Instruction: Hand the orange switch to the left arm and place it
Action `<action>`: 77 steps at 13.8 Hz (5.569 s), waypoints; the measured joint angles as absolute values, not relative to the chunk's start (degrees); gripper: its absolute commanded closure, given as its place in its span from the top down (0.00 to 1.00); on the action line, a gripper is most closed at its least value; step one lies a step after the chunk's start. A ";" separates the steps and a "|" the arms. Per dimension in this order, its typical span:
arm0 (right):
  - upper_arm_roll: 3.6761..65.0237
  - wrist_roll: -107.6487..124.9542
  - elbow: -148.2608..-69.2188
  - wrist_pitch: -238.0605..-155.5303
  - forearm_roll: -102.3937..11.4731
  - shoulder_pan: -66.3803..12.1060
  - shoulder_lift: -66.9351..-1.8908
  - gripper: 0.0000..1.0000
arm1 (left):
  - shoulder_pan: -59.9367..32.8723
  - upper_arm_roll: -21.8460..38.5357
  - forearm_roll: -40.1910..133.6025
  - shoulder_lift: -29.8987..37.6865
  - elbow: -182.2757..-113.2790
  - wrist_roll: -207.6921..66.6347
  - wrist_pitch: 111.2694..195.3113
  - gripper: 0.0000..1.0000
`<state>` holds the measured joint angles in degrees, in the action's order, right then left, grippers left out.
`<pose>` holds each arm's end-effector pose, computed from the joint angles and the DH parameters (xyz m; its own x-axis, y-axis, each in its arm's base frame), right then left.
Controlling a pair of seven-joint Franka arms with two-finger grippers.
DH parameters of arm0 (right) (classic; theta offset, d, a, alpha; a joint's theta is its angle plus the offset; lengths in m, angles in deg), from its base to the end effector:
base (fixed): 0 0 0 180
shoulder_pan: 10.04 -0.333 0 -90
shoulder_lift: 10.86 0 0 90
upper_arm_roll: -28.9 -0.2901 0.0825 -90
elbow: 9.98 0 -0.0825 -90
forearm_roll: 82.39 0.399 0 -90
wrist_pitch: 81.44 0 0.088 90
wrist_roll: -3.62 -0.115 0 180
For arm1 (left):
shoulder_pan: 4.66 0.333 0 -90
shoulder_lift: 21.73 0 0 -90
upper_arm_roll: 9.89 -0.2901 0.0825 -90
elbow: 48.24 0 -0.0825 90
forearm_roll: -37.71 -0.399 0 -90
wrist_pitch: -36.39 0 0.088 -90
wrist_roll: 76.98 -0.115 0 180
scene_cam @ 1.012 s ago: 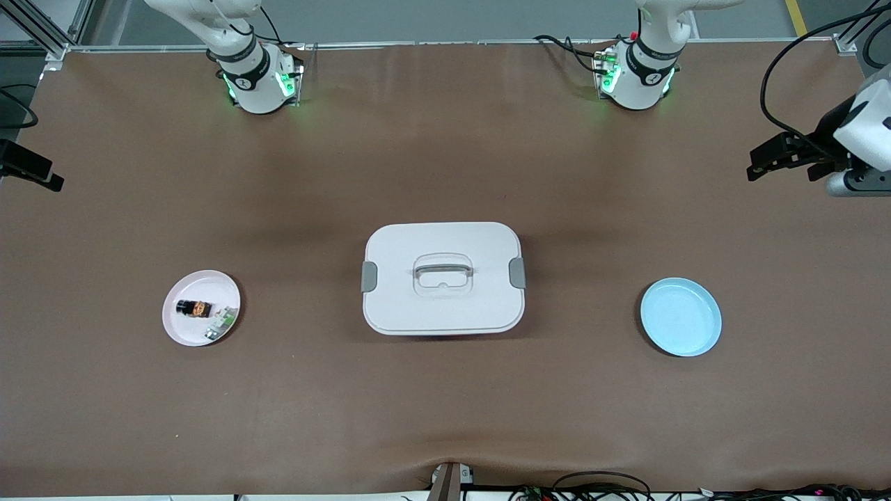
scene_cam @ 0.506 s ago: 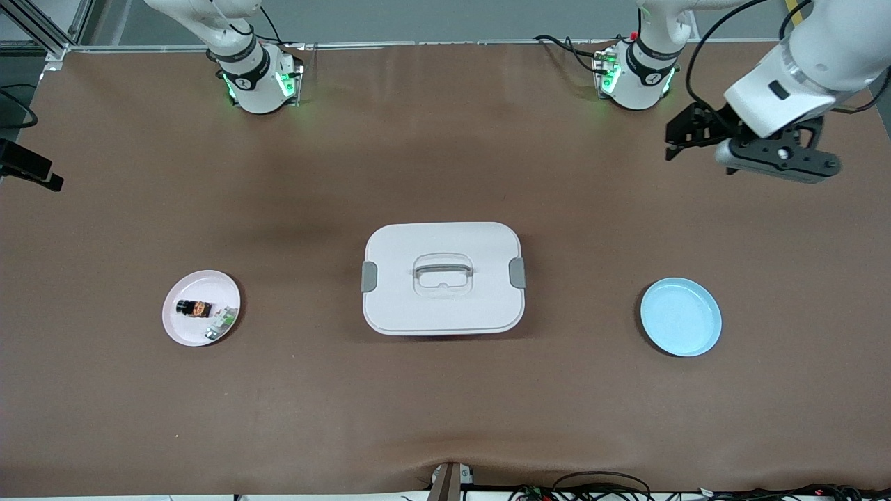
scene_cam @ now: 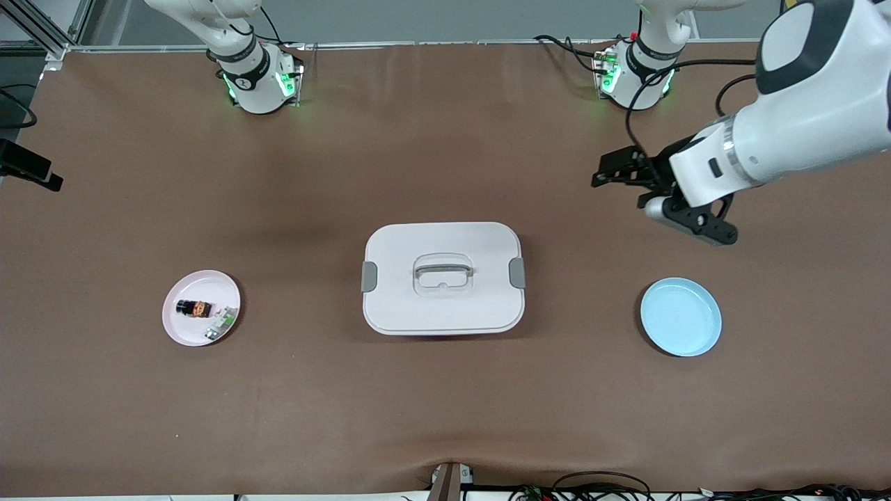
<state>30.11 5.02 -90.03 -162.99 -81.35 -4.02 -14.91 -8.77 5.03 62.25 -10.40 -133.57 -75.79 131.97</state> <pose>0.5698 -0.0695 0.6209 0.9941 -0.0988 -0.0440 -0.0997 -0.9949 -0.0176 0.5851 -0.2343 0.5358 0.9634 -0.2661 -0.0326 -0.2223 -0.8608 0.4577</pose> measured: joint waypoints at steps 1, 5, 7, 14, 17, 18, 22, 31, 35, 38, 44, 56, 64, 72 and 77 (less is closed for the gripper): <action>30.12 5.02 -90.03 -163.00 -81.35 -4.02 -14.91 1.00 | -10.39 5.07 62.83 -9.71 -132.99 -75.79 135.47 1.00; 30.13 5.02 -90.03 -162.99 -81.35 -4.01 -14.91 1.00 | -14.96 5.13 66.01 -7.67 -132.61 -75.68 148.46 1.00; 30.13 5.02 -90.03 -162.99 -81.35 -4.02 -14.91 1.00 | -15.55 5.13 70.27 -6.33 -132.59 -75.61 152.99 1.00; 30.17 4.99 -90.03 -163.05 -81.44 -4.00 -14.91 1.00 | -15.29 4.89 83.58 -5.30 -132.18 -75.67 154.43 1.00; 30.23 4.79 -90.33 -164.35 -81.42 -3.87 -15.56 1.00 | -16.05 5.01 83.51 -5.32 -131.58 -75.85 154.43 1.00; 30.24 4.74 -90.60 -166.39 -81.40 -3.86 -16.44 1.00 | -16.36 5.01 83.16 -5.34 -131.29 -75.85 154.43 1.00; 30.21 4.69 -90.92 -176.06 -81.35 -3.87 -22.49 1.00 | -15.70 4.49 79.46 -5.33 -130.85 -75.87 154.52 1.00; 30.09 4.69 -102.33 -190.25 -81.28 -4.23 -28.52 1.00 | -16.92 4.82 78.99 -0.14 -131.03 -78.43 159.80 1.00; 30.16 4.69 -111.25 -200.58 -81.28 -4.17 -30.16 1.00 | -21.89 4.97 79.00 1.62 -131.09 -78.38 167.17 1.00; 30.23 4.69 -113.72 -204.65 -81.28 -3.77 -33.00 1.00 | -26.17 5.01 79.30 2.86 -131.10 -75.57 173.55 1.00; 30.40 4.69 -116.26 -215.21 -81.28 -2.18 -39.89 1.00 | -30.46 5.26 80.83 3.52 -130.97 -59.82 176.39 1.00; 29.78 2.83 -116.46 -217.83 -79.78 -3.26 -44.28 1.00 | -25.33 6.87 86.34 3.77 -130.89 -62.77 158.24 1.00; 29.94 2.78 -115.99 -218.23 -79.69 -3.46 -45.57 1.00 | -18.31 6.73 86.09 3.77 -130.86 -74.92 153.31 1.00; 30.18 2.78 -114.43 -219.11 -79.74 -3.35 -46.93 1.00 | -18.10 6.98 88.78 2.08 -130.41 -57.99 156.27 1.00; 30.22 2.81 -114.10 -219.17 -79.75 -3.22 -47.13 0.00 | -17.06 6.55 87.78 3.08 -130.61 -59.49 157.05 1.00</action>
<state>30.22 2.81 -114.10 -219.17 -79.75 -3.22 -47.13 -17.06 6.55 87.78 3.08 -130.61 -59.49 157.05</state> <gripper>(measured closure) 0.123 0.000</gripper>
